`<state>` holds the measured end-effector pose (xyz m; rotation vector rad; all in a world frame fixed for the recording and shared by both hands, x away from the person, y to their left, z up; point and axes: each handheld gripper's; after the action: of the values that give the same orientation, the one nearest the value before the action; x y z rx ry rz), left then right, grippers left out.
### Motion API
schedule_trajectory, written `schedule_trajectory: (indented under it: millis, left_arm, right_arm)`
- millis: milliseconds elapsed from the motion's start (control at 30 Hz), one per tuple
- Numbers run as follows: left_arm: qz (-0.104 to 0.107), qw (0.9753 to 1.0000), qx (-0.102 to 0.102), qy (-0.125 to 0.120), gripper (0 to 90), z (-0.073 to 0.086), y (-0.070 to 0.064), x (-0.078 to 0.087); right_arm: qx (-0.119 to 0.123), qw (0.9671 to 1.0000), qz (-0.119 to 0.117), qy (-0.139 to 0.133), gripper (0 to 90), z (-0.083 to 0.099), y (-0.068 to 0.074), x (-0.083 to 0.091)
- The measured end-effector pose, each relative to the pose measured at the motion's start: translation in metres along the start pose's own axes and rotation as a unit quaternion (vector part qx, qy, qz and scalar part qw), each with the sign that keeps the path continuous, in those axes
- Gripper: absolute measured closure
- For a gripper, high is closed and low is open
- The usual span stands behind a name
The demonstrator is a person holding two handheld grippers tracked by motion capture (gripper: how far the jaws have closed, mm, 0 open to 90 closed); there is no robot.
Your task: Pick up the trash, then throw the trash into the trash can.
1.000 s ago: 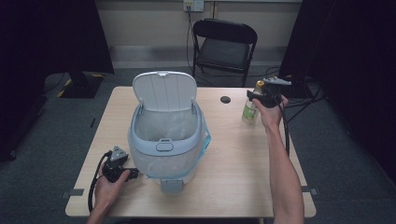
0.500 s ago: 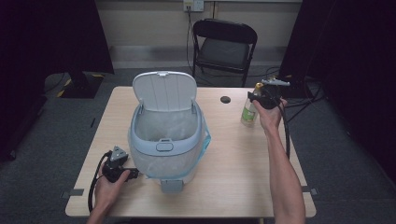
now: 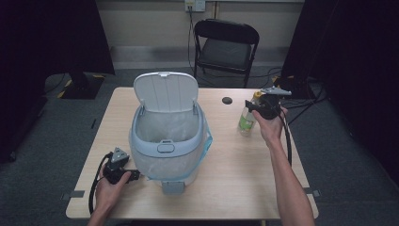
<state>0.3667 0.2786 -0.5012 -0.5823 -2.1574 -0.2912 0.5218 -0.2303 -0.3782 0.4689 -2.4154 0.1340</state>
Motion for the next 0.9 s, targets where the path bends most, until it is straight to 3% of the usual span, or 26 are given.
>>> schedule_trajectory:
  millis: [133,467,900]
  left_arm:
    - [0.000,1.0000,0.000,0.000,20.3,0.000,0.000,0.000]
    - [0.000,1.0000,0.000,0.000,20.3,0.000,0.000,0.000]
    - [0.000,1.0000,0.000,0.000,20.4,0.000,0.000,0.000]
  right_arm:
    - [-0.002,0.9999,-0.010,-0.010,53.0,0.006,0.006,0.010]
    - [0.022,0.9989,-0.038,-0.017,53.2,0.017,0.028,0.028]
    - [0.057,0.9971,-0.050,0.003,53.3,0.030,0.052,0.044]
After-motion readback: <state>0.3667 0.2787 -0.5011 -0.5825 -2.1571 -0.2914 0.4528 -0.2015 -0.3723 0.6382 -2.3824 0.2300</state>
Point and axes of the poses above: each handheld gripper's, and its own axes: x roughly backward along the jaws, z roughly out of its underside, y roughly to its left, and after that the axes turned 11 degrees about y, right-handed
